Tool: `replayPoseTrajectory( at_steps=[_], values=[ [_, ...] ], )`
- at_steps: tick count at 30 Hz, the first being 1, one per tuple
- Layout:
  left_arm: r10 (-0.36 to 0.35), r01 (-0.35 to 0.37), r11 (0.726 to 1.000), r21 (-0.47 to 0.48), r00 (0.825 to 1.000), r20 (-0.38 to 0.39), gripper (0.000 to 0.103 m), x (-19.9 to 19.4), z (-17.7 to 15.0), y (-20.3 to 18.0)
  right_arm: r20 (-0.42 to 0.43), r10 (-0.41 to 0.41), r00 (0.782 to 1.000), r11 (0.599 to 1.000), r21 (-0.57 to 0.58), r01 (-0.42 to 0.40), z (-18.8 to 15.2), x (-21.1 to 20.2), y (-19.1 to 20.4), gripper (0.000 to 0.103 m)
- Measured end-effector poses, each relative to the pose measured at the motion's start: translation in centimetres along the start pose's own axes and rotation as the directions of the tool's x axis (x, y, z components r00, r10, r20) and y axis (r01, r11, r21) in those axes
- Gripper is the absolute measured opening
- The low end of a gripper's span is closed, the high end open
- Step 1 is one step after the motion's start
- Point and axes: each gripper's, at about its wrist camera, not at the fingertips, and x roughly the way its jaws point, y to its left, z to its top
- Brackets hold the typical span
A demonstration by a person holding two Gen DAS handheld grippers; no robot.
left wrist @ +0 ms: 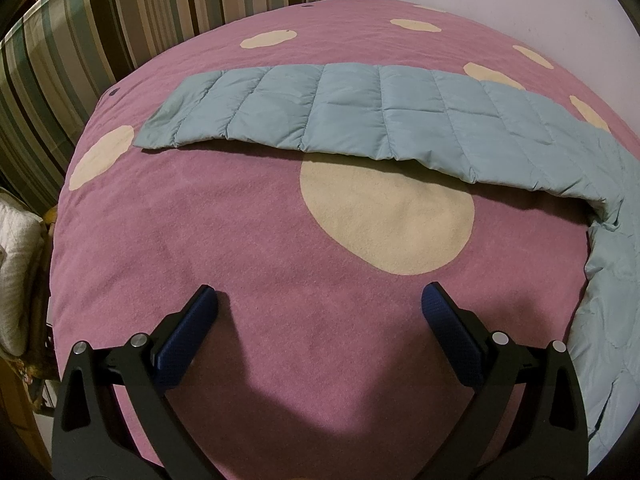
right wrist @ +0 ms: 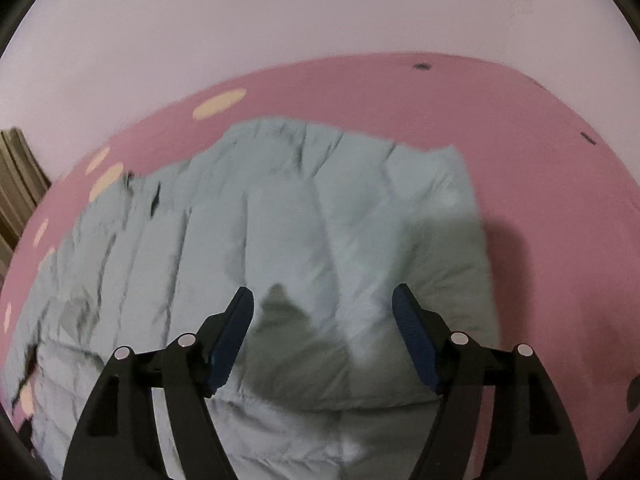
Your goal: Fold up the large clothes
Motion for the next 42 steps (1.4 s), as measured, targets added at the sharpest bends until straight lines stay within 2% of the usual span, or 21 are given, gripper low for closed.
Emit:
replayPoseTrajectory(
  at_steps=[3,7,12,13,16,18,21,22,24,28,30,31,34,36,38,39,41,42],
  values=[
    [-0.002,0.002,1.000,-0.002,1.000,0.001,0.101,0.0,0.0,0.0,-0.040,-0.051,0.998,0.998,-0.048,0.049,-0.8,2.0,0.5,0.075],
    [-0.009,0.009,1.000,-0.006,1.000,-0.001,0.101,0.0,0.1,-0.1,-0.007,-0.099,0.995,0.991,-0.096,0.098,-1.5,2.6,1.0,0.078],
    [-0.053,0.053,0.999,0.011,0.999,-0.009,0.101,-0.3,0.3,0.3,0.006,-0.097,0.995,0.991,-0.090,0.097,-2.0,2.4,0.9,0.078],
    [-0.094,0.094,0.995,0.011,0.995,-0.013,0.101,-0.5,0.5,0.8,0.010,-0.099,0.995,0.991,-0.092,0.099,-2.0,2.4,0.9,0.078],
    [-0.144,0.144,0.989,-0.034,0.990,0.005,0.101,-0.9,1.4,3.3,0.012,-0.099,0.995,0.991,-0.093,0.100,-1.9,2.5,0.8,0.079],
    [-0.147,0.149,0.985,-0.090,0.989,0.027,0.101,-0.7,2.6,5.8,0.013,-0.094,0.995,0.991,-0.091,0.095,-1.9,2.4,0.8,0.079],
    [-0.147,0.154,0.976,-0.154,0.988,0.056,0.093,0.1,4.6,9.1,0.015,-0.090,0.996,0.992,-0.088,0.091,-2.2,2.2,0.8,0.079],
    [-0.155,0.164,0.970,-0.178,0.986,0.060,0.083,0.7,5.5,10.2,0.016,-0.091,0.996,0.992,-0.089,0.092,-2.2,2.1,0.8,0.079],
    [-0.191,0.197,0.951,-0.238,0.980,0.045,0.075,2.6,7.4,12.6,0.018,-0.096,0.995,0.991,-0.091,0.097,-2.3,2.0,0.8,0.080],
    [-0.283,0.285,0.899,-0.332,0.957,0.056,0.074,4.9,9.4,15.5,0.020,-0.102,0.995,0.990,-0.092,0.103,-2.4,2.0,1.0,0.080],
    [-0.320,0.320,0.881,-0.347,0.946,0.059,0.079,5.8,10.1,16.0,0.021,-0.104,0.994,0.990,-0.093,0.105,-2.4,2.0,1.0,0.080],
    [-0.350,0.352,0.864,-0.360,0.934,0.072,0.082,6.1,10.5,16.2,0.021,-0.103,0.994,0.990,-0.094,0.104,-2.3,2.0,0.9,0.080],
    [-0.359,0.368,0.849,-0.379,0.928,0.097,0.080,6.8,11.1,16.5,0.021,-0.102,0.995,0.990,-0.095,0.104,-2.3,2.0,0.8,0.080],
    [-0.336,0.349,0.849,-0.398,0.936,0.105,0.068,7.1,11.4,16.6,0.022,-0.102,0.995,0.990,-0.095,0.104,-2.2,2.0,0.8,0.080],
    [-0.319,0.335,0.855,-0.397,0.942,0.108,0.042,7.3,11.6,16.6,0.022,-0.102,0.995,0.990,-0.096,0.104,-2.2,2.1,0.8,0.081],
    [-0.326,0.342,0.851,-0.399,0.939,0.111,0.037,7.5,11.5,16.6,0.022,-0.103,0.994,0.990,-0.096,0.105,-2.2,2.1,0.8,0.081],
    [-0.318,0.338,0.850,-0.404,0.941,0.118,0.018,7.7,11.5,16.5,0.022,-0.102,0.995,0.990,-0.096,0.103,-2.2,2.1,0.8,0.081],
    [-0.313,0.334,0.853,-0.401,0.942,0.120,0.015,7.7,11.4,16.7,0.022,-0.102,0.995,0.990,-0.096,0.103,-2.2,2.1,0.7,0.081]
  ],
)
